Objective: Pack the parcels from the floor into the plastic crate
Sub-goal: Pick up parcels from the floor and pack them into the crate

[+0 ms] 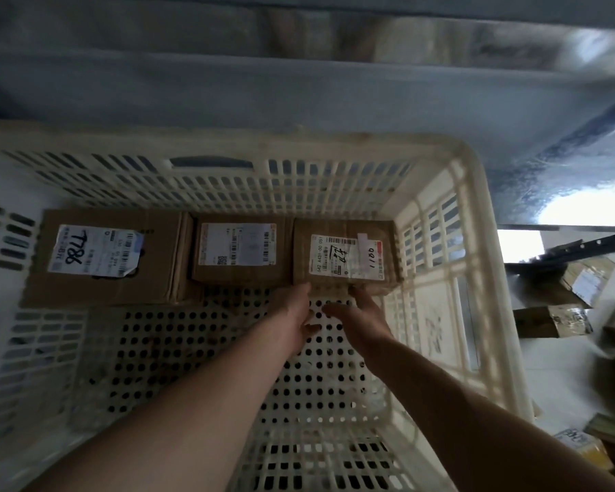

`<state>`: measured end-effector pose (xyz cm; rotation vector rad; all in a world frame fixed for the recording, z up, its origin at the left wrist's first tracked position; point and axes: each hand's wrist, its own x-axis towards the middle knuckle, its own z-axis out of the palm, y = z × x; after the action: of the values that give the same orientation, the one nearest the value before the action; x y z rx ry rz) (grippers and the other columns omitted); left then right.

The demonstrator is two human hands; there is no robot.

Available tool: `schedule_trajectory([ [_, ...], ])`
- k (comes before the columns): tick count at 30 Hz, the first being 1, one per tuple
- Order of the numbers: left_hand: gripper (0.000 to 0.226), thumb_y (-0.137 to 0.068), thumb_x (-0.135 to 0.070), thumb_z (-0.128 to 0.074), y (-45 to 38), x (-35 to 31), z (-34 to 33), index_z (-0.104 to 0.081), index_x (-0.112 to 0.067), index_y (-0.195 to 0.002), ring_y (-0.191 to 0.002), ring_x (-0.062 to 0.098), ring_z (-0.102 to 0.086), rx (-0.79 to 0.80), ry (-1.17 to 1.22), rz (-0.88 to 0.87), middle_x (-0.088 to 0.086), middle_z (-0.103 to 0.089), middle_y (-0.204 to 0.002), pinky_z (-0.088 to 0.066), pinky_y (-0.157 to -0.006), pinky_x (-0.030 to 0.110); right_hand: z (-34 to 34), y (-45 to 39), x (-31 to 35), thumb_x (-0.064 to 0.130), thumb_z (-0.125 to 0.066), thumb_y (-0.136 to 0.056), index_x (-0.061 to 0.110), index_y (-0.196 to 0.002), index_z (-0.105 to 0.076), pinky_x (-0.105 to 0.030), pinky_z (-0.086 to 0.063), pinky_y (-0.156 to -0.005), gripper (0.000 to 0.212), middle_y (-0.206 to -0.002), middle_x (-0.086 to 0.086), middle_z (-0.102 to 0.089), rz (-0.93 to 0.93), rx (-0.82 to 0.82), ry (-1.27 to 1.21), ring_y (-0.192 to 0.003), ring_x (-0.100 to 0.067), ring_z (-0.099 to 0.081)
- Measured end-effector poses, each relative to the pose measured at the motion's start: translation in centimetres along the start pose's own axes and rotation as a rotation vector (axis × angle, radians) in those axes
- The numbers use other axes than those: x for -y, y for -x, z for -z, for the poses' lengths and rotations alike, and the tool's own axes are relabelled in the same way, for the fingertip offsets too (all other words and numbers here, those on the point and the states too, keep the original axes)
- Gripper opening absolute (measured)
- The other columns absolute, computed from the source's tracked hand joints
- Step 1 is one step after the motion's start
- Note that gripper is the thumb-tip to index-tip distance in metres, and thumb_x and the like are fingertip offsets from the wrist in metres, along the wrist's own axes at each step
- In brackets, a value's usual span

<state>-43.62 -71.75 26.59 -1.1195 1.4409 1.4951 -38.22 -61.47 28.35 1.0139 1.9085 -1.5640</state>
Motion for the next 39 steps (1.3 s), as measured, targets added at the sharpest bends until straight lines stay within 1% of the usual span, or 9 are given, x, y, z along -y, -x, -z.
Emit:
schedule_trajectory([
  [7,0.021,-0.101,-0.019,-0.044,1.0,0.7,0.2,-0.061,-0.023,-0.089,-0.092,0.019,-0.061,-0.178,-0.209,-0.331,0.001,-0.065,-0.098,-0.050,-0.080,0.033,0.1,-0.7,0.3,0.025,-0.065,-0.089,0.023,-0.132,-0.054,-0.028,-0.040,-0.070,0.044,-0.110,0.008,-0.062,-0.088,0.022,-0.183,-0.097,-0.008,-0.054],
  [10,0.032,-0.102,-0.017,-0.042,1.8,1.8,0.6,-0.056,-0.022,-0.131,-0.117,0.016,-0.055,-0.129,-0.505,-0.594,-0.005,-0.058,-0.125,-0.041,-0.093,0.024,0.0,-0.7,0.1,0.024,-0.064,-0.090,0.022,-0.130,-0.056,-0.026,-0.039,-0.067,0.041,-0.111,0.006,-0.064,-0.099,0.006,-0.201,-0.093,-0.007,-0.054],
  [14,0.057,-0.101,-0.008,-0.039,0.7,1.7,0.6,-0.027,-0.028,-0.153,-0.143,0.017,-0.032,0.076,-0.686,-0.461,-0.003,-0.027,-0.159,-0.033,-0.100,0.019,-0.4,-0.6,0.0,0.023,-0.065,-0.087,0.021,-0.123,-0.061,-0.029,-0.042,-0.068,0.036,-0.114,0.001,-0.067,-0.114,-0.065,-0.193,-0.099,-0.015,-0.059],
  [18,0.065,-0.101,-0.006,-0.038,1.6,0.4,0.5,-0.014,-0.032,-0.156,-0.128,0.014,-0.046,0.195,-0.704,-0.330,0.000,-0.016,-0.162,-0.037,-0.090,0.019,-0.2,-0.5,0.1,0.023,-0.064,-0.087,0.018,-0.120,-0.063,-0.029,-0.039,-0.065,0.033,-0.105,0.000,-0.066,-0.107,-0.072,-0.182,-0.088,-0.013,-0.055],
  [21,0.061,-0.102,-0.019,-0.042,2.4,-0.4,0.9,-0.016,-0.036,-0.154,-0.136,0.026,-0.039,0.235,-0.673,-0.263,0.004,-0.027,-0.159,-0.044,-0.089,0.037,-0.1,0.2,0.4,0.022,-0.064,-0.087,0.018,-0.119,-0.063,-0.028,-0.039,-0.065,0.032,-0.095,0.002,-0.064,-0.085,-0.073,-0.171,-0.083,-0.012,-0.053],
  [27,0.042,-0.101,-0.038,-0.044,6.1,-0.9,1.7,-0.046,-0.026,-0.141,-0.124,0.025,-0.050,0.183,-0.668,-0.425,0.001,-0.050,-0.141,-0.043,-0.104,0.044,1.1,3.6,2.0,0.022,-0.056,-0.096,0.026,-0.111,-0.059,-0.028,-0.046,-0.073,0.015,-0.109,0.006,-0.065,0.064,-0.032,-0.168,-0.096,-0.006,-0.057],
  [32,0.036,-0.100,-0.057,-0.030,11.3,-0.6,2.1,-0.060,-0.038,-0.103,-0.117,0.020,-0.052,0.231,-0.618,-0.526,-0.005,-0.056,-0.119,-0.041,-0.105,0.044,1.4,8.0,3.4,0.064,-0.042,-0.094,0.023,-0.144,-0.047,-0.044,-0.042,-0.108,0.065,-0.150,-0.002,-0.048,0.127,-0.061,-0.091,-0.132,-0.019,-0.048],
  [35,0.055,-0.098,-0.061,-0.028,13.6,-0.3,2.3,-0.058,-0.027,-0.129,-0.123,0.020,-0.050,0.234,-0.578,-0.576,-0.002,-0.055,-0.130,-0.039,-0.107,0.041,2.3,11.0,4.3,0.050,-0.036,-0.104,0.019,-0.142,-0.050,-0.030,-0.039,-0.105,0.051,-0.143,0.004,-0.051,0.204,-0.090,-0.163,-0.127,-0.012,-0.048],
  [39,0.077,-0.084,-0.082,-0.025,16.4,0.4,1.6,-0.063,-0.020,-0.110,-0.101,0.016,-0.054,0.216,-0.576,-0.709,0.000,-0.056,-0.107,-0.043,-0.091,0.034,4.2,14.4,4.9,0.044,-0.035,-0.105,0.033,-0.108,-0.065,-0.033,-0.044,-0.103,0.032,-0.123,0.011,-0.067,0.284,-0.143,-0.169,-0.104,0.005,-0.058],
])
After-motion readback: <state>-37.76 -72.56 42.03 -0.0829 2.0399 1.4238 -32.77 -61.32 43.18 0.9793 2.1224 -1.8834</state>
